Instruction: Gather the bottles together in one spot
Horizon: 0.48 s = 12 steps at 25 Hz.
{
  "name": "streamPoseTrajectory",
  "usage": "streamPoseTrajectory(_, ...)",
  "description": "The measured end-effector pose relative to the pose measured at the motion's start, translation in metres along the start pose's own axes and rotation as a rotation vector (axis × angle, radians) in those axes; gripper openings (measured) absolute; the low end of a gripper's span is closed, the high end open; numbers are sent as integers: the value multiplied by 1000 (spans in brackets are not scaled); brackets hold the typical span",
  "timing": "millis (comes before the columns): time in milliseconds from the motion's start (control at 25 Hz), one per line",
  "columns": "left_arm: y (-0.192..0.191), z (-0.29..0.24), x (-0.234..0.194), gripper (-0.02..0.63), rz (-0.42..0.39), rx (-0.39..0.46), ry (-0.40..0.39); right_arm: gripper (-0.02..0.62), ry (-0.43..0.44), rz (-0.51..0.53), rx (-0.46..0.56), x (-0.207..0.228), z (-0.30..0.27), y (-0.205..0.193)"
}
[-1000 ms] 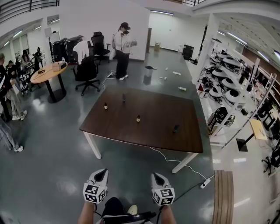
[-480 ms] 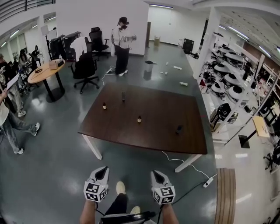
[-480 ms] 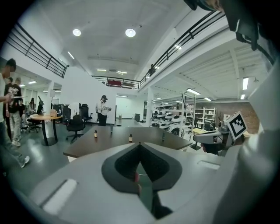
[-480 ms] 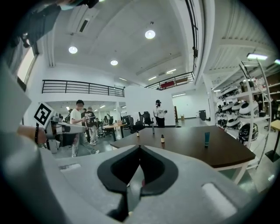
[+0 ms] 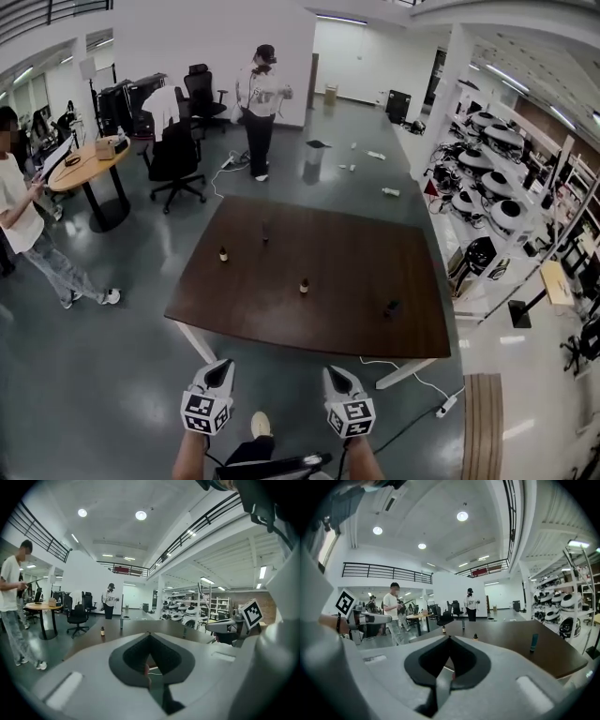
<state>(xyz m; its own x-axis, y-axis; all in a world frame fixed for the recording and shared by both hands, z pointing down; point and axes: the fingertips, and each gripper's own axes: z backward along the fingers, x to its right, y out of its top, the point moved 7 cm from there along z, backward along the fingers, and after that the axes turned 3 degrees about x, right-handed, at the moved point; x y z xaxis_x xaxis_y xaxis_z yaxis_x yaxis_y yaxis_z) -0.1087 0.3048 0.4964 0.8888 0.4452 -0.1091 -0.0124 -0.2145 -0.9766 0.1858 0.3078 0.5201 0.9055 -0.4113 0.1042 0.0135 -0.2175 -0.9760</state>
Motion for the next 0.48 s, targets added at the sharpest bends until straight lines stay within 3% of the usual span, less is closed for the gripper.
streamPoseTrajectory(480, 21, -54, -72, 2, 12, 14, -30, 2, -67, -15, -9, 5, -66, 23)
